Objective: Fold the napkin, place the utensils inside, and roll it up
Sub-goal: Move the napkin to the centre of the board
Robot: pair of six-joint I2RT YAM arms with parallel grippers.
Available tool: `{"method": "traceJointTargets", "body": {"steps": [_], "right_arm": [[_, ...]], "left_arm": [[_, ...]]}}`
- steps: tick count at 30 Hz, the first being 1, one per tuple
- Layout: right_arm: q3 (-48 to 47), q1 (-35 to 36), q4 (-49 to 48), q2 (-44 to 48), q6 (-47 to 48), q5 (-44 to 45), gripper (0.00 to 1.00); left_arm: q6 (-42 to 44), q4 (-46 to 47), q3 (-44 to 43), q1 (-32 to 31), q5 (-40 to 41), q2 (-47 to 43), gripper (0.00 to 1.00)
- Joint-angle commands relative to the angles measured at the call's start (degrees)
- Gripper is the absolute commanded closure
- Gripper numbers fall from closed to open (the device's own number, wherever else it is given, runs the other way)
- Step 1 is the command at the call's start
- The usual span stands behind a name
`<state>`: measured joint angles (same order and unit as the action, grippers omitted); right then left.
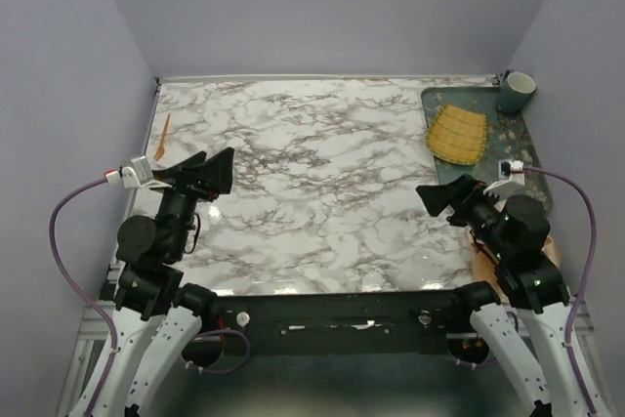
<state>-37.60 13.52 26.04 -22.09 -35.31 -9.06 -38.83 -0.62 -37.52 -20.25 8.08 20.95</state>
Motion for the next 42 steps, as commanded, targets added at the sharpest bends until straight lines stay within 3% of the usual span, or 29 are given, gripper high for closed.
{"method": "traceJointTargets", "body": {"steps": [1, 4, 7, 12, 17, 20, 25, 28, 30, 32, 33, 36, 39, 40, 42], "right_arm": [[-7.1, 0.3, 24.4, -6.1, -5.4, 19.0, 0.00], [-14.1, 0.3, 35.0, -12.2, -7.1, 26.5, 0.00], [-19.8, 0.3, 46.0, -16.6, -12.9, 37.0, 0.00], [-20.1, -1.8, 52.9, -19.0, -20.8, 41.2, 0.00], [-14.7, -12.3, 53.9, -22.1, -21.6, 36.1, 0.00], [-11.9, -13.3, 52.6, -23.4, -23.0, 38.7, 0.00], [-8.6, -20.4, 41.8, -29.6, -20.0, 36.9, 0.00], [-6.9, -24.2, 38.2, -31.4, -19.6, 36.0, 0.12], [-7.5, -24.3, 38.2, -29.7, -18.8, 37.1, 0.60], [-7.9, -24.3, 37.5, -24.7, -16.6, 37.2, 0.93], [-8.4, -24.3, 34.3, -22.8, -11.6, 35.9, 0.99], [-11.2, -24.2, 28.0, -17.4, -0.3, 22.0, 0.99], [-15.9, -19.6, 23.6, -18.8, 2.9, 5.1, 0.99], [-17.7, -17.0, 23.7, -20.3, 2.7, 1.4, 0.99], [-24.7, -4.1, 22.6, -25.7, 3.1, 1.9, 0.99]], "left_arm": [[2.8, -4.5, -1.9, 0.0, -7.7, 1.5, 0.01], [4.8, -8.8, -6.2, 0.0, -11.7, 7.9, 0.01], [7.5, -11.6, -9.1, 0.0, -15.2, 14.0, 0.11], [6.0, -11.0, -9.2, 0.0, -22.1, 21.1, 0.07], [5.5, -11.6, -9.8, 0.0, -28.0, 25.5, 0.07], [5.4, -9.8, -8.5, -0.1, -29.2, 25.5, 0.06], [6.8, -9.6, -9.1, -3.4, -27.8, 26.2, 0.06], [6.6, -9.7, -9.6, -4.2, -27.9, 26.1, 0.06], [6.4, -9.7, -9.7, -4.3, -28.2, 26.2, 0.06], [6.4, -9.7, -9.8, -4.4, -28.3, 26.5, 0.06], [6.3, -9.7, -10.0, -4.4, -28.5, 26.9, 0.06], [6.1, -9.3, -10.6, -4.4, -29.3, 28.4, 0.06], [6.4, -9.1, -11.9, -4.4, -31.3, 30.1, 0.06], [6.1, -9.1, -12.1, -4.4, -31.1, 30.5, 0.06], [5.0, -8.5, -12.2, -4.4, -30.2, 31.4, 0.07]]}}
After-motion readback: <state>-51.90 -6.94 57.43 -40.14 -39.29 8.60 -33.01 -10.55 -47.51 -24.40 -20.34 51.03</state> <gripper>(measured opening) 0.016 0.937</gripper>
